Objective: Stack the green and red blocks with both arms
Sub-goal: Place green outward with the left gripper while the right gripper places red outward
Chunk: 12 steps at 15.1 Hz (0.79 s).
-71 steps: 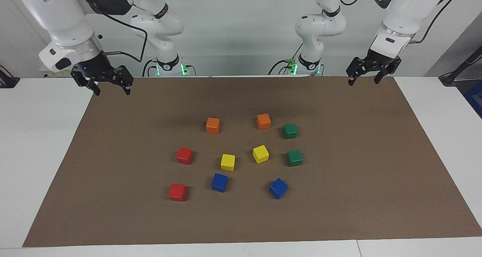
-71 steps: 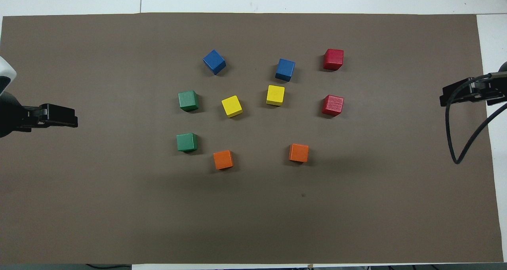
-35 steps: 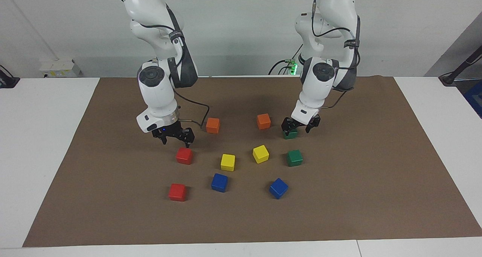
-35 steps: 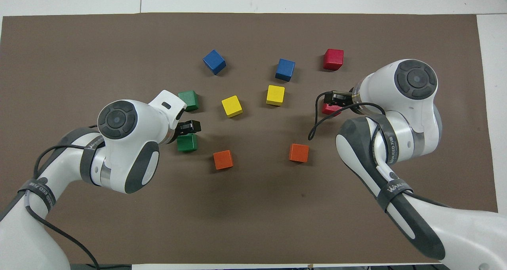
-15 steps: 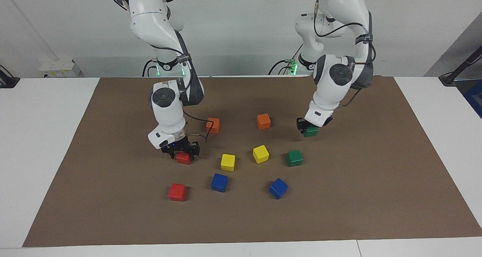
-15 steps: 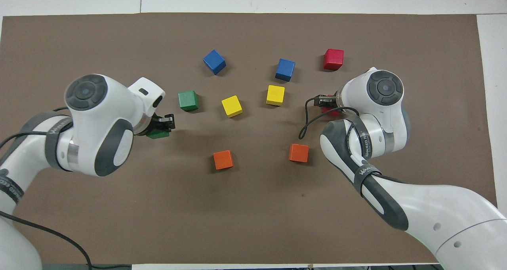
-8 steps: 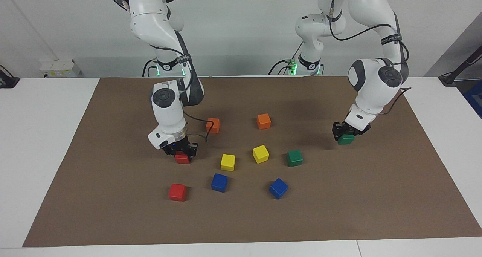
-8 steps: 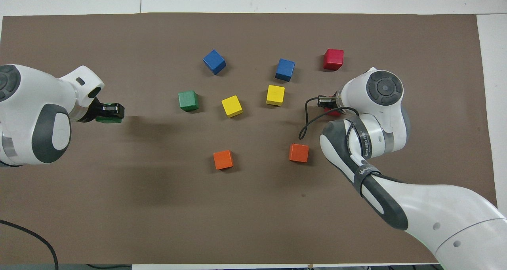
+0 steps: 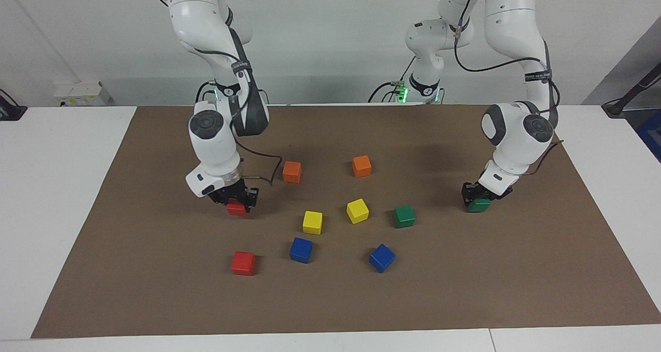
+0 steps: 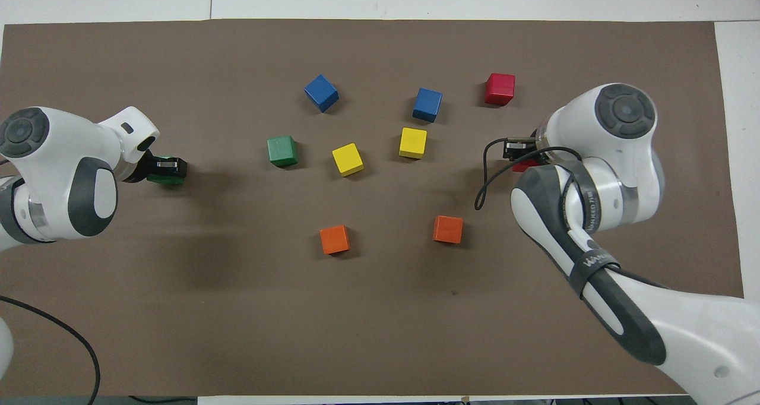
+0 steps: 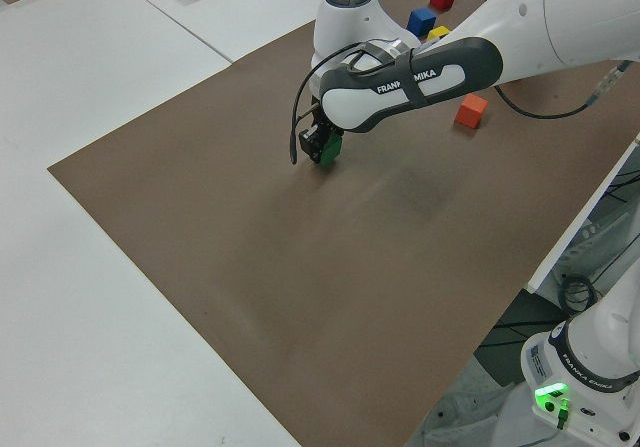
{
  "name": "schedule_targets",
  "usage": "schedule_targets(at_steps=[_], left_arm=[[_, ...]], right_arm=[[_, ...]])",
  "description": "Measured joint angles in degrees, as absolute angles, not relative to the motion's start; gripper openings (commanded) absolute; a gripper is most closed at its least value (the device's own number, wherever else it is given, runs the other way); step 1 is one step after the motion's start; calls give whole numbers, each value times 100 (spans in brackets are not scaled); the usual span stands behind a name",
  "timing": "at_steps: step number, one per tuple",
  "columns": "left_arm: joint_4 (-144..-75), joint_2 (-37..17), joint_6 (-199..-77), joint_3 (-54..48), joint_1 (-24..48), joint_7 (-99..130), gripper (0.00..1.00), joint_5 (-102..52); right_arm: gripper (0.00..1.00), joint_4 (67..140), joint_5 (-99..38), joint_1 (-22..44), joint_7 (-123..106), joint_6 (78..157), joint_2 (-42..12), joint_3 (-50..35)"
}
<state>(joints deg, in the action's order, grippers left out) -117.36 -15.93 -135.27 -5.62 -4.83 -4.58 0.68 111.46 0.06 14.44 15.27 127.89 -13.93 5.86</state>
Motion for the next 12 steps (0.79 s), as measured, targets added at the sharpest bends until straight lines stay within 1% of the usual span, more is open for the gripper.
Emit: schedule_targets(at_steps=[3,7,9,12], left_arm=[[-11713,-1592,-13561,-560,-555,-458,0,458],[-11732,-1608,-13663,-556,-713,-459,0,509],[-11744,-1643,-13666,-569,-712,-459,100,509],[-11773,-1694,-13733,-569,-712,-459,100,510]], right_arm=[[0,11164,6,889,691,12397,-969,594],[0,11314,7,239,-291,12417,-927,603],[0,11469,7,73,-418,12629,-967,604],[0,11830,7,39,-421,13214,-1121,601]])
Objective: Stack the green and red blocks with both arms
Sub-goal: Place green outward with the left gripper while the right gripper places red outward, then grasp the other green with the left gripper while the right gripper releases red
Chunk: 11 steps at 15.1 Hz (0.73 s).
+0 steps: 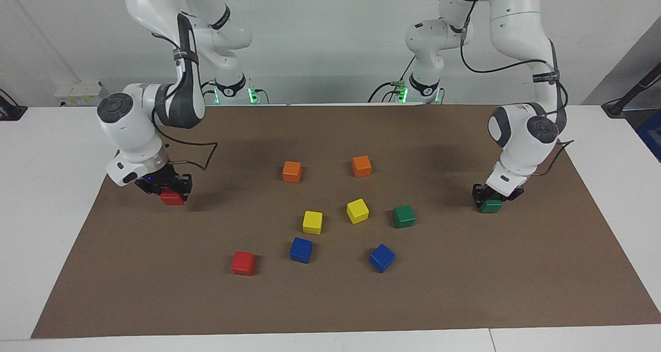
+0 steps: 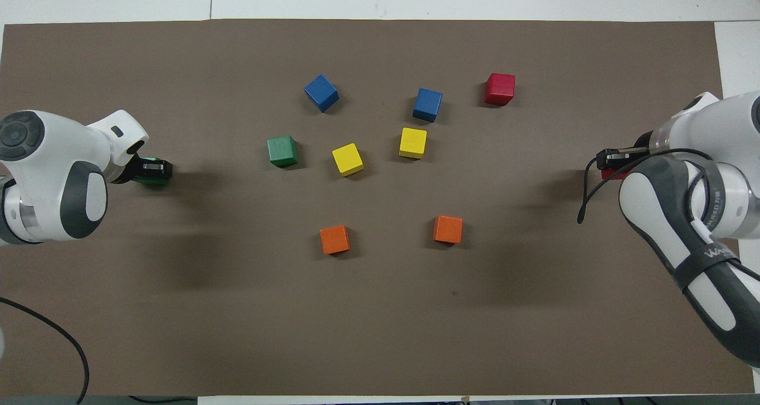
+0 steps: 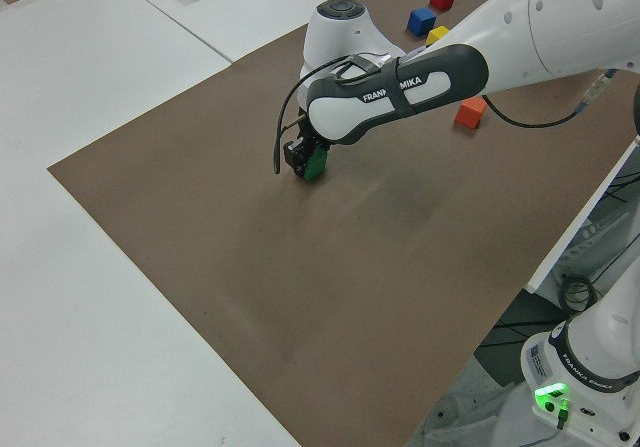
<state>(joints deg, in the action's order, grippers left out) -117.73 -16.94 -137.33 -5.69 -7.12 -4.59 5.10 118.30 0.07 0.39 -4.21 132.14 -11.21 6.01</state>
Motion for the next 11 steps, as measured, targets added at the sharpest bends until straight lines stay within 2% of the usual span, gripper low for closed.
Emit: schedule_targets(at_steps=[3,5,8,9,10,11], left_arm=[[-11602,-1692,-13699,-587,-707,-448,100,509],[-10873,-1705,-12903,-630,-592,-120,100,469],[-9531,-1848,-11792,-674,164,1634,100,449],[-9348,-1917,-11707,-683,450,2095,100,448],[-9254,-2013,-11722,-689,721,2468,100,434],[-9226,-2114,-11805,-691,918,2723,100,423]], right_arm=[[0,11946,7,-25,-421,13640,-1431,602],[0,11948,7,-47,-421,13830,-1607,602],[0,11943,6,-46,-421,13998,-1684,602],[29,11944,6,-46,-421,14000,-1685,602],[90,11944,6,-47,-421,14000,-1685,602],[100,11943,6,-47,-421,14000,-1685,602]])
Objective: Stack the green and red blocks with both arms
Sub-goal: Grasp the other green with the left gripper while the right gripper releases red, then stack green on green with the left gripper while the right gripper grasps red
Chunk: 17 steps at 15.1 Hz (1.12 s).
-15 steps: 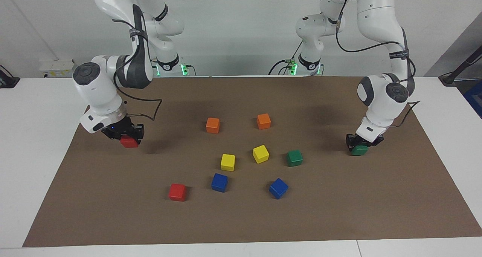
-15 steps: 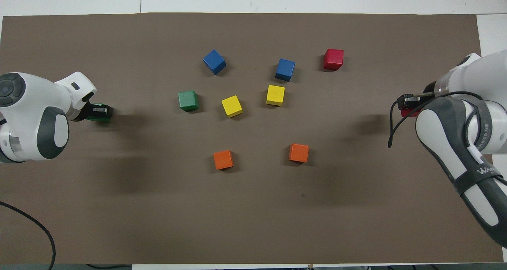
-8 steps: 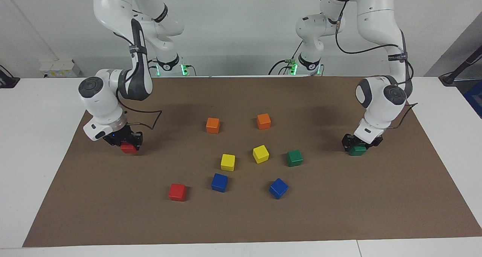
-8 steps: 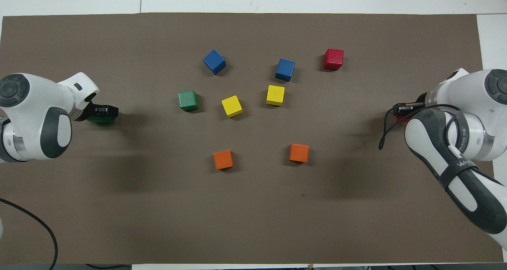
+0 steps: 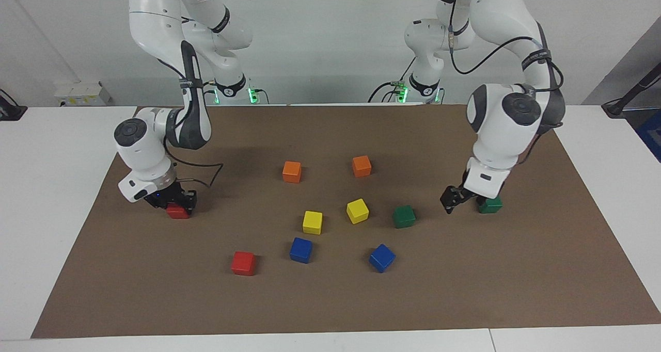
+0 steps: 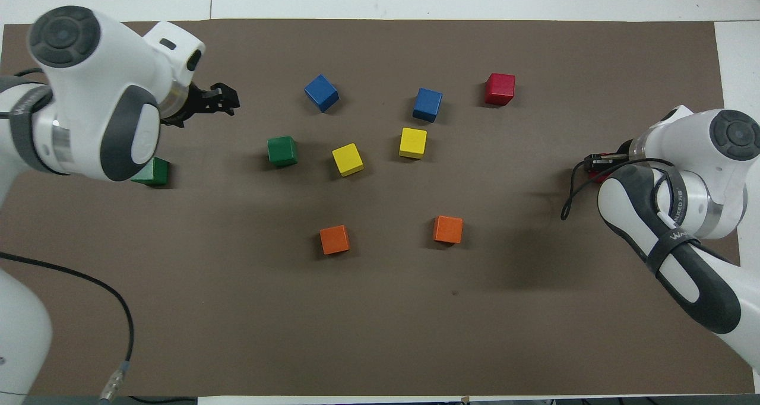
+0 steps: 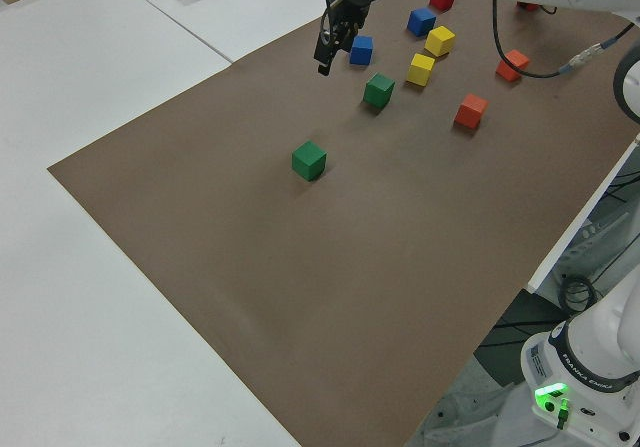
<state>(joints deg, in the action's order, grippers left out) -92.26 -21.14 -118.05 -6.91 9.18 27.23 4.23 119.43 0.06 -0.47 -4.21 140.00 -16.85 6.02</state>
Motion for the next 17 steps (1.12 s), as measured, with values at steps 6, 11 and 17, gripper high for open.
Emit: schedule_targets(at_steps=[6,11,17], left_arm=[[-9645,-2576,-12798,-680,1327,3452,100,423],[-10225,-2580,-13374,-683,1515,3696,100,423],[-10517,-2573,-13714,-681,1562,4171,0,423]], right_arm=[[100,11848,6,-53,-421,13787,-1677,603],[100,11109,6,-24,-421,12559,-1220,576],[100,9579,9,567,565,11068,-1263,514]])
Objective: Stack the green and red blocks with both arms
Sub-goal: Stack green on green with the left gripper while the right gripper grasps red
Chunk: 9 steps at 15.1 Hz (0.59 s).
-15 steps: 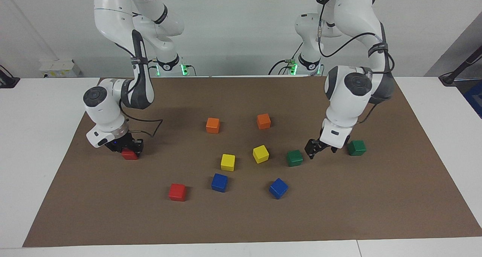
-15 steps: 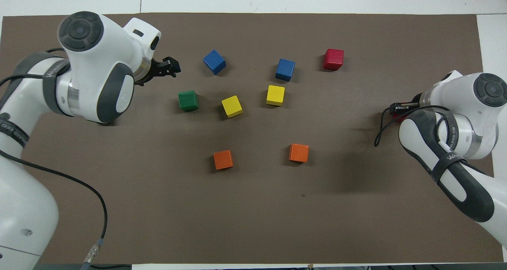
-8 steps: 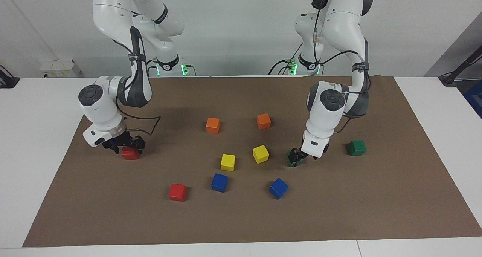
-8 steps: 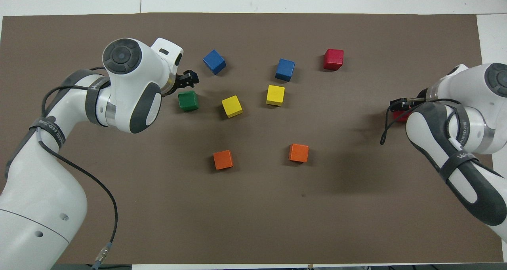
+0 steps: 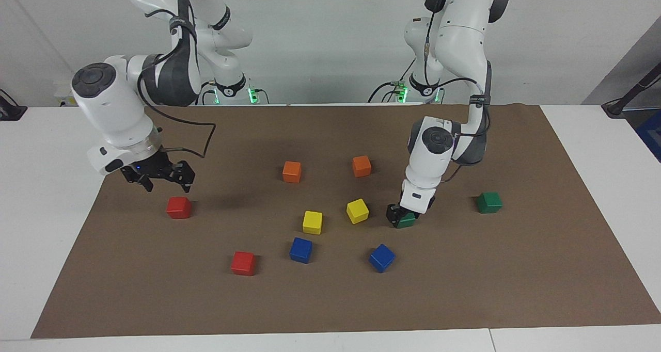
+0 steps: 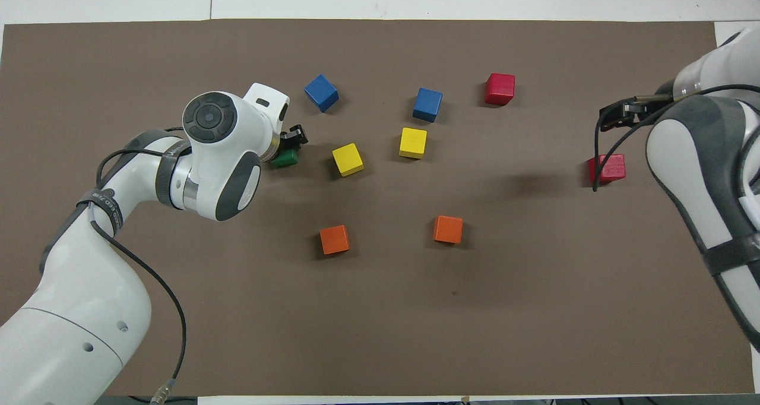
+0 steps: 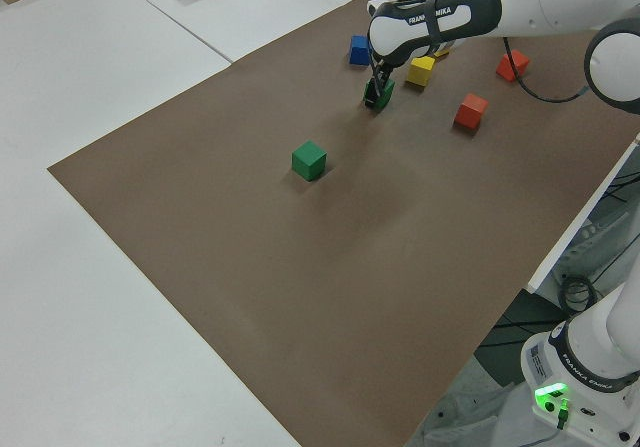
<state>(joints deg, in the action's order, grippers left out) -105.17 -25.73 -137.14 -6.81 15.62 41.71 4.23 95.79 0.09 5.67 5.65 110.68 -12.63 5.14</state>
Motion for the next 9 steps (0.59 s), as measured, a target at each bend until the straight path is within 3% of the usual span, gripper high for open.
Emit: schedule_targets(at_steps=[4,9], left_arm=[[-10095,-2386,-12708,-596,1437,3783,0,428],[-10045,-1603,-11638,-524,62,963,0,420]], right_arm=[[100,9185,61,1221,1693,11147,-1854,499],[100,8188,62,1349,1830,11539,-3098,499]])
